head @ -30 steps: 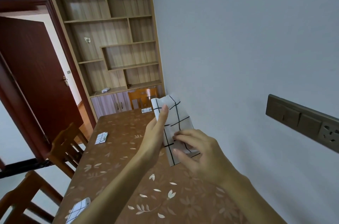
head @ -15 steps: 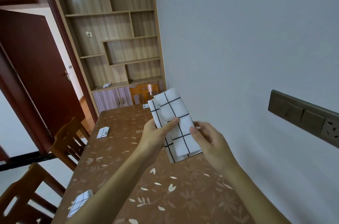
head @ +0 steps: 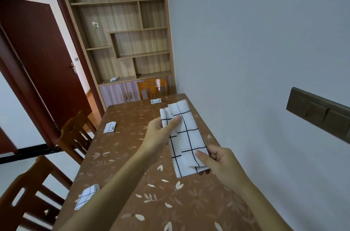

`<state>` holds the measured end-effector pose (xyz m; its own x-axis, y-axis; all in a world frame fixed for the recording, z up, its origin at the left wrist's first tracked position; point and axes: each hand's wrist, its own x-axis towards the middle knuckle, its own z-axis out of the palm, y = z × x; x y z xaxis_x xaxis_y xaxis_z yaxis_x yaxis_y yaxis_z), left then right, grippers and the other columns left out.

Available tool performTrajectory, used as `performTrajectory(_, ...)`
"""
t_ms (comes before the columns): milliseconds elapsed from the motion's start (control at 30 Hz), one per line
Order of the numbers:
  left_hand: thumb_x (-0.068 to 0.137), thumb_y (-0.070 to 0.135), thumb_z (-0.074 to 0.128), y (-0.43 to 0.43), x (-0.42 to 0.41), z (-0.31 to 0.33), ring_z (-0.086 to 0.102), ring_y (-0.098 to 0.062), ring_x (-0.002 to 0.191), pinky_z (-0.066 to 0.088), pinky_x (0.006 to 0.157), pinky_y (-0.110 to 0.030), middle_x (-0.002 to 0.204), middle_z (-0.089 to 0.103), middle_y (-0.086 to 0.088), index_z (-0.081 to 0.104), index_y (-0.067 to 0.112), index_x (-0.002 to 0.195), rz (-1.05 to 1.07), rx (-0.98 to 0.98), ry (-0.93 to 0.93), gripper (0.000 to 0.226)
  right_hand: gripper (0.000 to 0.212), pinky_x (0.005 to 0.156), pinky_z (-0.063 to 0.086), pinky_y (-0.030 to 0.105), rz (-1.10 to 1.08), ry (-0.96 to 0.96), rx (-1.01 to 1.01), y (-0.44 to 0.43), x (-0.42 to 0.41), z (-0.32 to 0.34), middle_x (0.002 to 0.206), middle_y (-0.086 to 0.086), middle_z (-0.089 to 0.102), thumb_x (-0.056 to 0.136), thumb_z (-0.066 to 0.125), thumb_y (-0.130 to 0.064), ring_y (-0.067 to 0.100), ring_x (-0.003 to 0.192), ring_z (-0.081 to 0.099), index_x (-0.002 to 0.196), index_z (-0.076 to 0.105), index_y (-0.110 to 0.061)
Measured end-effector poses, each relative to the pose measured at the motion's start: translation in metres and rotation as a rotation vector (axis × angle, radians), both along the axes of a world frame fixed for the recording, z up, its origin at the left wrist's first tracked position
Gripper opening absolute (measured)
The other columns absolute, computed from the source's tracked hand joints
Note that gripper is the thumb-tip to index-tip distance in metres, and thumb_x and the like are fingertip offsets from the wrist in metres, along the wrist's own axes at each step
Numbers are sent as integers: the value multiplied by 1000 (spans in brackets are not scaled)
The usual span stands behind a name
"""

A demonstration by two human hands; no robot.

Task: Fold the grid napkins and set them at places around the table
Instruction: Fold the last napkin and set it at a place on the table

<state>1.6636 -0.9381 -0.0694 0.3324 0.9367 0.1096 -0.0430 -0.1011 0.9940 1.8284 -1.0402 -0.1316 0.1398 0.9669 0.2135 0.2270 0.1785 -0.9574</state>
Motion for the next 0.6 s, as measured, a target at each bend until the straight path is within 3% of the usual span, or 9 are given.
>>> performTrajectory(67,96,27,64,-1,-3,-5,76,-24,91,63,76,-39,101,78,-7,72,7,107,-55,61,99,24,26,83,61,49,43,11,-52,0,-1,-2,101,3,78,91,69,-35,24,92,75,109,71,-17)
performTrajectory(167,96,27,65,-4,-7,-10,76,-17,89,62,72,-28,99,79,-1,72,11,107,-100,102,191,21,22,86,61,43,65,64,-51,3,-3,1,104,-5,78,96,64,-21,15,98,75,118,67,-24)
performTrajectory(367,84,15,79,-8,-19,-9,76,-18,94,60,71,-27,106,78,2,68,15,114,-255,96,254,32,19,89,58,55,-17,195,-33,11,1,2,107,1,78,96,66,-19,23,100,75,114,71,-21)
performTrajectory(600,83,6,78,-13,-29,-14,75,-21,101,61,78,-32,111,77,-1,67,12,119,-336,99,226,38,19,90,58,55,-12,183,-43,13,4,2,108,-2,77,96,66,-23,22,100,74,112,72,-32)
